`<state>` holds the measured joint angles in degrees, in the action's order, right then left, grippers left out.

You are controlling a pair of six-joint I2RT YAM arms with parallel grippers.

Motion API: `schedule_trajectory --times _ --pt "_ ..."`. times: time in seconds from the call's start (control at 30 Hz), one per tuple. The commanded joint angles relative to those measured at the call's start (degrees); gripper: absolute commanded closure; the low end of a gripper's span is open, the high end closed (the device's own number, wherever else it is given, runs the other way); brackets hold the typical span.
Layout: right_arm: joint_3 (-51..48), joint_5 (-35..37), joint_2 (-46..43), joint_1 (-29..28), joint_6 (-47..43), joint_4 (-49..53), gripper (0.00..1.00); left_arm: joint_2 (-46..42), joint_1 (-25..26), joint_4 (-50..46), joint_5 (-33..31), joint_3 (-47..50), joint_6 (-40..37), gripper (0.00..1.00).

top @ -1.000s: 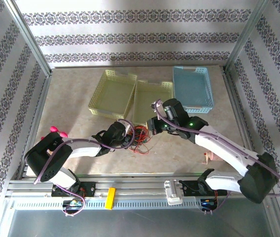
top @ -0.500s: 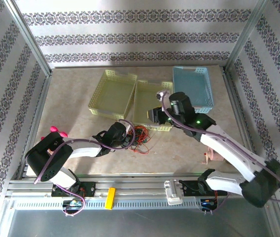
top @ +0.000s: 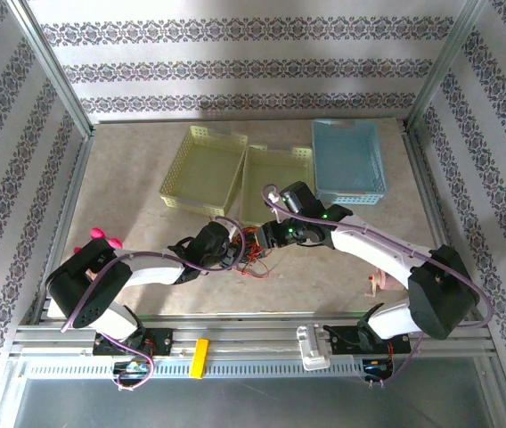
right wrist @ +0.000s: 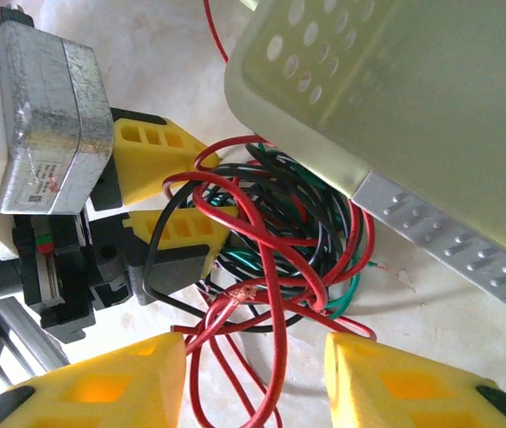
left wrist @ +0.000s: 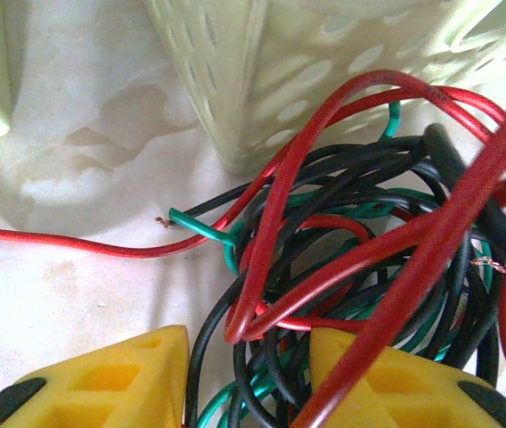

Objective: Untangle the cables

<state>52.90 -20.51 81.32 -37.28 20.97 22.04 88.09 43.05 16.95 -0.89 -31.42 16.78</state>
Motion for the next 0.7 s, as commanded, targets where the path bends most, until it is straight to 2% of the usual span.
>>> schedule_trajectory --times 0.0,0.1,0.17,0.23,0.5,0.67 --pt "-1.7 -1.8 1.7 0.0 1.1 -0.3 0.56 1.2 1.2 -3.1 -1.0 0.4 -0.8 0.60" --pt "-2.2 -2.7 2.0 0.1 1.7 -0.5 0.68 1.6 1.2 -3.2 -1.2 0.2 -0.8 0.60" --pt "-2.4 -2.0 1.3 0.3 2.0 -0.3 0.87 1.8 1.2 -3.3 -1.3 0.0 -0.9 0.60" --pt "-2.4 0.0 -0.8 0.8 2.2 -0.2 1.00 2.1 1.2 -3.6 -1.4 -0.2 -0.9 0.60" --pt "1.9 18.8 -14.4 1.5 1.0 1.5 1.00 4.1 1.4 -3.6 -1.8 -0.7 -0.9 0.59" --pt "5.8 27.1 -21.3 1.5 -2.1 -2.3 1.00 5.1 1.6 -3.3 -2.2 -0.6 -1.0 0.58"
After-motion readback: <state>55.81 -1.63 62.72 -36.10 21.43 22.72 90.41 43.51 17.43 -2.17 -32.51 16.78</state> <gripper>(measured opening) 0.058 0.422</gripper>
